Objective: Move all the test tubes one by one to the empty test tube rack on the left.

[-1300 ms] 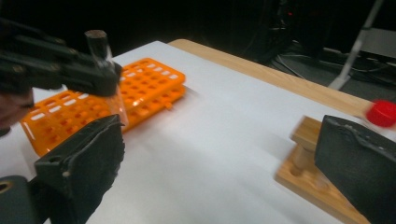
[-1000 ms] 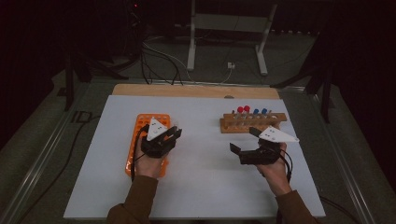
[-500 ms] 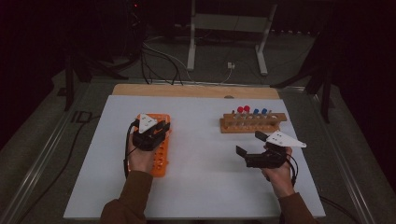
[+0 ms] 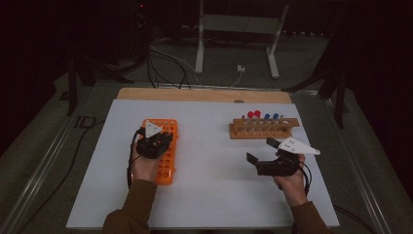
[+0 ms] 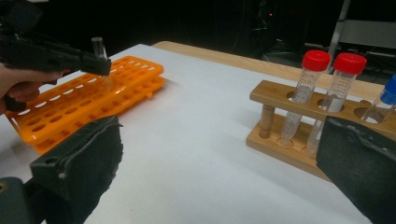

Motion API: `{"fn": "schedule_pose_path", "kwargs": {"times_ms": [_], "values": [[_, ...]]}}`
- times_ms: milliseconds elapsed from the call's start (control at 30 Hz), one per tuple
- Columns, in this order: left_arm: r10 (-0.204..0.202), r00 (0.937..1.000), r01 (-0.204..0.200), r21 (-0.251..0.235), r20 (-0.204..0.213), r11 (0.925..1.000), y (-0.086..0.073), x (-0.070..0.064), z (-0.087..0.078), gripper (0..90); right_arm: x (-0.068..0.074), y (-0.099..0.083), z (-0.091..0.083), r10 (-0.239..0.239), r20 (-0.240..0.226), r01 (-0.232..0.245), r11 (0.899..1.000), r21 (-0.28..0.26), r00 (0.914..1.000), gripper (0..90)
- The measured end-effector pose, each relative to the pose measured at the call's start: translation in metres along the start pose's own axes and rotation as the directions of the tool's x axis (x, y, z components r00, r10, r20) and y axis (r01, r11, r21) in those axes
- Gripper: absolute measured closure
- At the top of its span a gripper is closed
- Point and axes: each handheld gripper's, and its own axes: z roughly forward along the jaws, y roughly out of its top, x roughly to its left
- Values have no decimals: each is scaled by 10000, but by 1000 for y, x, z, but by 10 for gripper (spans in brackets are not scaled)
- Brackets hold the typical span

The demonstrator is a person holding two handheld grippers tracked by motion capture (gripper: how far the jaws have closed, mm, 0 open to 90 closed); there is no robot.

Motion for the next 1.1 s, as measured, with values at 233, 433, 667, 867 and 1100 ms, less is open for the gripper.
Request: {"fn": "schedule_pose_path", "kwargs": {"times_ms": [233, 433, 667, 867, 1100], "values": [[355, 9993, -347, 661, -114, 9972, -3, -3, 3, 766, 0, -1, 2, -19, -7, 20, 10000, 68, 10000, 7], [510, 9985, -487, 977, -209, 9940, -3, -5, 4, 769, 1, -2, 2, -55, -58, 56, 9999, 89, 10000, 7], [423, 9990, -406, 1197, -111, 9920, -3, -3, 6, 768, 1, -3, 3, -68, -59, 68, 9999, 106, 10000, 7], [26, 10000, -33, 872, 86, 9962, -5, -1, 2, 705, 0, -2, 2, -8, -39, 8, 10000, 75, 10000, 7], [-622, 9972, 618, 122, 418, 9980, -11, 3, -12, 612, 0, -2, 2, -2, -6, 2, 10000, 37, 10000, 7]]}}
